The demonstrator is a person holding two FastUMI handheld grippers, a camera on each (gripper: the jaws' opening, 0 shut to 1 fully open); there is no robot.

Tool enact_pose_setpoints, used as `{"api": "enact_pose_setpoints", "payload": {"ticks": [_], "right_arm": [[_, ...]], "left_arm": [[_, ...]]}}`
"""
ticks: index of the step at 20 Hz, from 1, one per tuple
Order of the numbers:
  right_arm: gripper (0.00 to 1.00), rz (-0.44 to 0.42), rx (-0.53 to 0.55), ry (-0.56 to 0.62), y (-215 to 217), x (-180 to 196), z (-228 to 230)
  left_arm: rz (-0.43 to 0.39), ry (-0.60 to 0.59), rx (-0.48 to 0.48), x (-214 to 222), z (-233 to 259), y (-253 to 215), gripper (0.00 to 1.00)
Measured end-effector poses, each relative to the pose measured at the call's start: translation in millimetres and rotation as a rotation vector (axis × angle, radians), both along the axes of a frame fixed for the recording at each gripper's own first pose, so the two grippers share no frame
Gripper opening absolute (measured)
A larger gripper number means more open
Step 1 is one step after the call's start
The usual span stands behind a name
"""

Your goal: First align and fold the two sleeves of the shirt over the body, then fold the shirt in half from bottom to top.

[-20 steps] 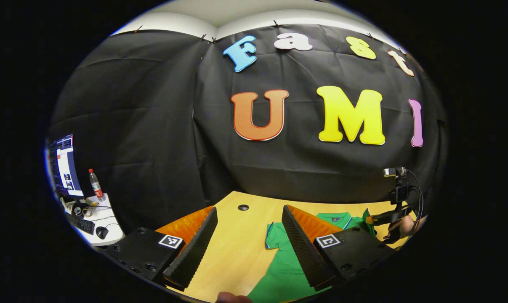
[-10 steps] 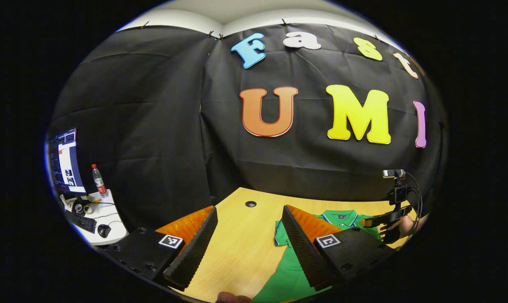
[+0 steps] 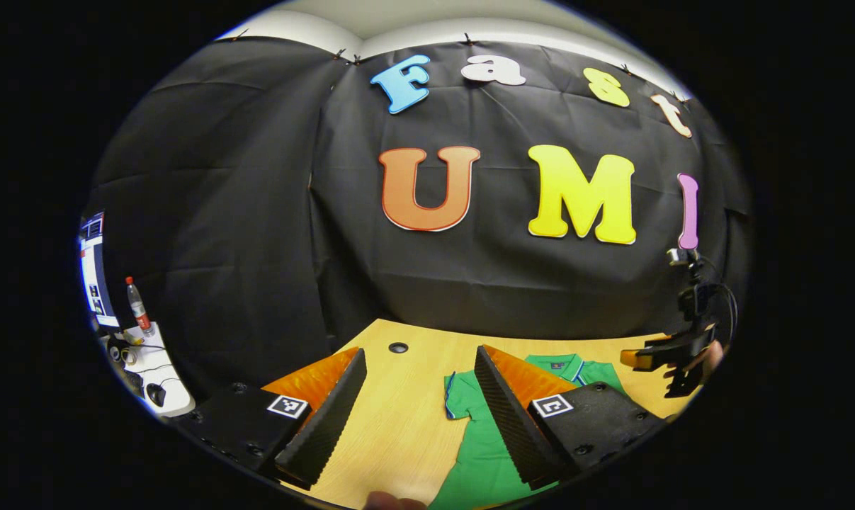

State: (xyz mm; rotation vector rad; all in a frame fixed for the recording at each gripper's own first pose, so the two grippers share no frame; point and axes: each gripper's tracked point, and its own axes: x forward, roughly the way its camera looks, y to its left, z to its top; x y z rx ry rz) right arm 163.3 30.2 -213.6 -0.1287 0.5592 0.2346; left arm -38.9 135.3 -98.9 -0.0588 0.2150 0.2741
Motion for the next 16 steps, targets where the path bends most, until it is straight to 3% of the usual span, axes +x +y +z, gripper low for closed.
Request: {"api": "enact_pose_setpoints", "payload": {"ticks": [3,10,11,13,16], "right_arm": [[0.94,0.011,-0.002,-0.07,-8,-36,40],[0.97,-0.13,0.137,-0.177,-24,-118,112],[1.0,-0.142,0.141,-0.187,-27,-127,118],[0.94,-0.153,0.129,-0.196,-35,-144,125],[0.94,-0.168,0.107,-0.214,-47,-162,137]], "left_arm": [[-0.066,0.001,-0.002,9,-4,-3,0.99],[-0.154,0.005,-0.022,28,-19,-11,0.99],[-0.169,0.006,-0.024,32,-20,-13,0.99],[-0.19,0.013,-0.028,43,-26,-12,0.99],[-0.218,0.041,-0.047,59,-43,-14,0.99]]}}
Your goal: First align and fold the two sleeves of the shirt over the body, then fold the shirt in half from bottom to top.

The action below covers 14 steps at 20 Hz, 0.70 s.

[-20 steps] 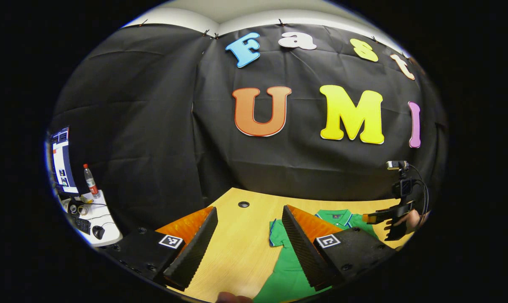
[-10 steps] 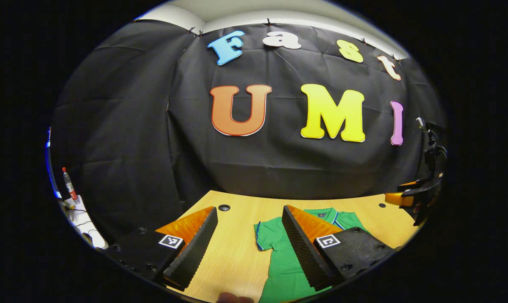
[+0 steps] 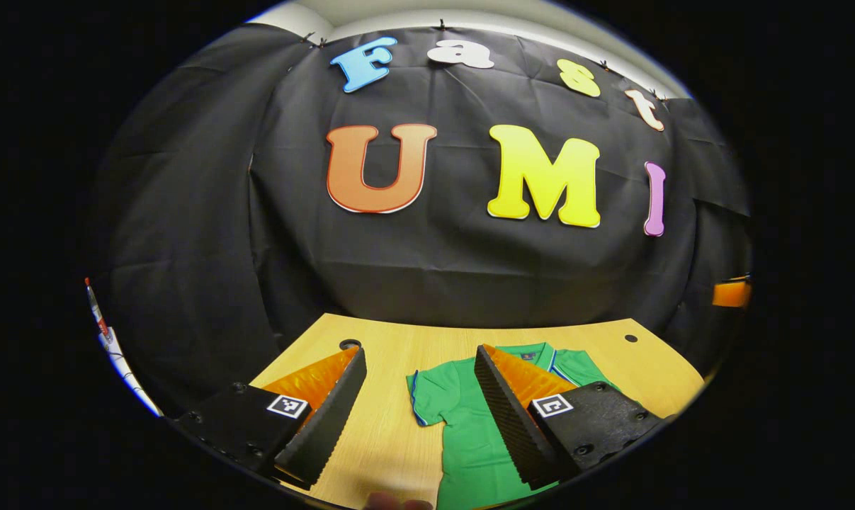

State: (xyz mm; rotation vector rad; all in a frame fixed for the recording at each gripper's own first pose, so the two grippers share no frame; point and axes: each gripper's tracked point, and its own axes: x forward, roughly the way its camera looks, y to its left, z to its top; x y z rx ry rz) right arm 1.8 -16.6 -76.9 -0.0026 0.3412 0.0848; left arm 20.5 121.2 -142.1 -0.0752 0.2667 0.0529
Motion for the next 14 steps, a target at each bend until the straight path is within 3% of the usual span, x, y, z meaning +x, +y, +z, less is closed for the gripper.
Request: {"api": "enact_pose_setpoints", "payload": {"ticks": [9,14], "right_arm": [[0.94,-0.017,-0.053,-0.069,-20,-23,37],[0.94,-0.026,-0.039,-0.02,-24,-24,27]], "left_arm": [[-0.018,0.07,-0.05,47,-53,5,0.99],[-0.057,0.097,-0.056,78,-85,1,0.97]]}}
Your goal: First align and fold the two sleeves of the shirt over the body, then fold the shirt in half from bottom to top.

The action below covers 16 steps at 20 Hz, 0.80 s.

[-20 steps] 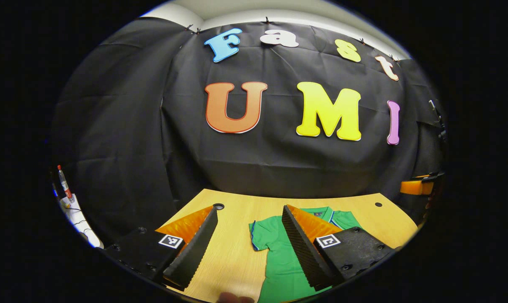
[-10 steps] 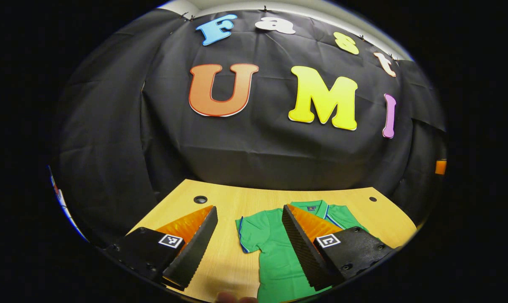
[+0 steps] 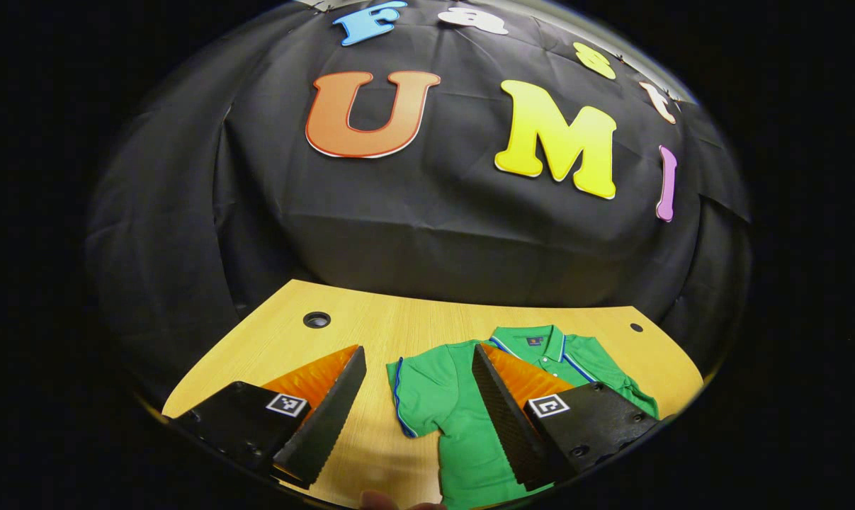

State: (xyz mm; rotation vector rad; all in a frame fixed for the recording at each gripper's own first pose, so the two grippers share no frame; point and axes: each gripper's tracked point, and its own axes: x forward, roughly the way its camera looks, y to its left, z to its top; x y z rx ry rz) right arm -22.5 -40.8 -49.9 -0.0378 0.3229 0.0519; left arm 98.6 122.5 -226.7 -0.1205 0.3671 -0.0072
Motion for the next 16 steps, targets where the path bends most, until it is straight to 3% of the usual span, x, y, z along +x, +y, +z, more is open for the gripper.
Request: {"api": "enact_pose_setpoints", "payload": {"ticks": [11,16], "right_arm": [[0.94,-0.015,-0.047,0.069,-14,0,-23],[0.96,-0.003,-0.057,0.096,-10,3,-33]], "left_arm": [[0.007,0.149,0.011,40,-92,8,0.95],[-0.001,0.213,0.021,55,-125,14,0.8]]}}
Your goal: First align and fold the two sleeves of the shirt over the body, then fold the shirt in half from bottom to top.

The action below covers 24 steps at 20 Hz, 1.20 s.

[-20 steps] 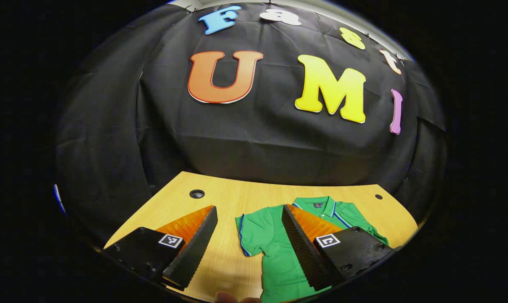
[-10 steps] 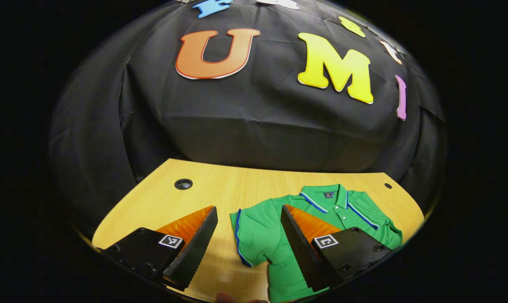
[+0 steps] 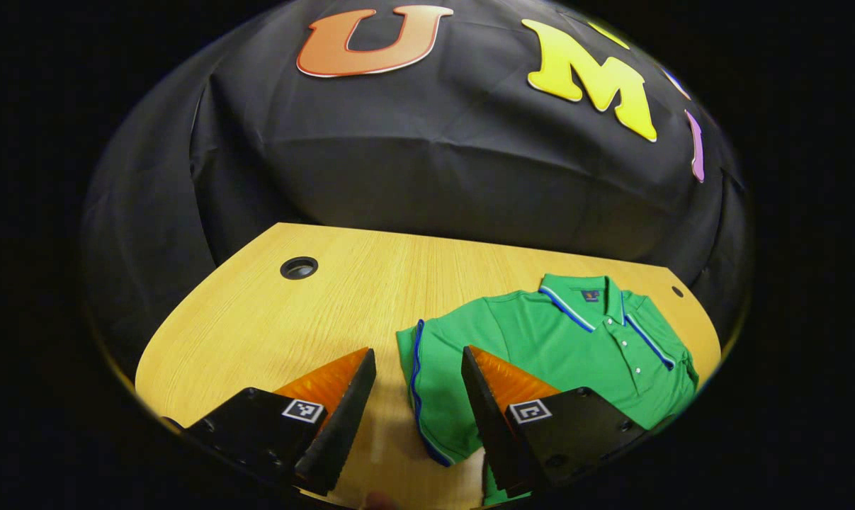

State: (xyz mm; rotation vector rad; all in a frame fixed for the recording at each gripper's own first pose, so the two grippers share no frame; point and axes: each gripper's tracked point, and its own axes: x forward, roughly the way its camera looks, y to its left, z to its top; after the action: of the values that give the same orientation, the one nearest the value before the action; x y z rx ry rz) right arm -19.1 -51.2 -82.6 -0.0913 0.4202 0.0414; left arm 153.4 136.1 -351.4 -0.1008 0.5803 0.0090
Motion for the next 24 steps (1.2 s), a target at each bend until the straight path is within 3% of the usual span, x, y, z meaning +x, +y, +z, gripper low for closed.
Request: {"api": "enact_pose_setpoints", "payload": {"ticks": [2,3,4,7,8,9,11,12,14,20,24], "right_arm": [[0.96,-0.01,0.006,0.004,-3,2,-1],[0.96,-0.016,0.012,0.004,-5,4,-1],[0.96,-0.022,0.014,0.008,-7,3,-3],[0.96,-0.04,0.024,0.027,-15,1,-11],[0.96,-0.048,0.032,0.041,-17,1,-16],[0.96,-0.055,0.041,0.053,-17,0,-18],[0.97,-0.059,0.049,0.052,-18,1,-19],[0.96,-0.056,0.046,0.052,-19,1,-21],[0.96,-0.052,0.043,0.056,-18,2,-24],[0.96,-0.092,0.066,0.104,-35,-5,-42],[0.98,-0.119,0.095,0.101,-44,-4,-43]], "left_arm": [[-0.016,0.022,0.011,2,-8,-2,0.78],[-0.024,0.035,0.014,1,-12,-3,0.85],[-0.032,0.049,0.017,1,-17,-5,0.76],[-0.041,0.091,0.044,0,-30,-5,0.68],[-0.041,0.08,0.046,3,-28,-4,0.72],[-0.037,0.07,0.045,7,-28,-3,0.63],[-0.019,0.078,0.051,5,-30,2,0.55],[-0.013,0.075,0.058,5,-30,4,0.38],[-0.012,0.08,0.07,5,-30,6,0.27],[-0.003,0.052,0.036,9,-28,8,0.08],[-0.018,0.053,0.035,10,-16,5,0.05]]}}
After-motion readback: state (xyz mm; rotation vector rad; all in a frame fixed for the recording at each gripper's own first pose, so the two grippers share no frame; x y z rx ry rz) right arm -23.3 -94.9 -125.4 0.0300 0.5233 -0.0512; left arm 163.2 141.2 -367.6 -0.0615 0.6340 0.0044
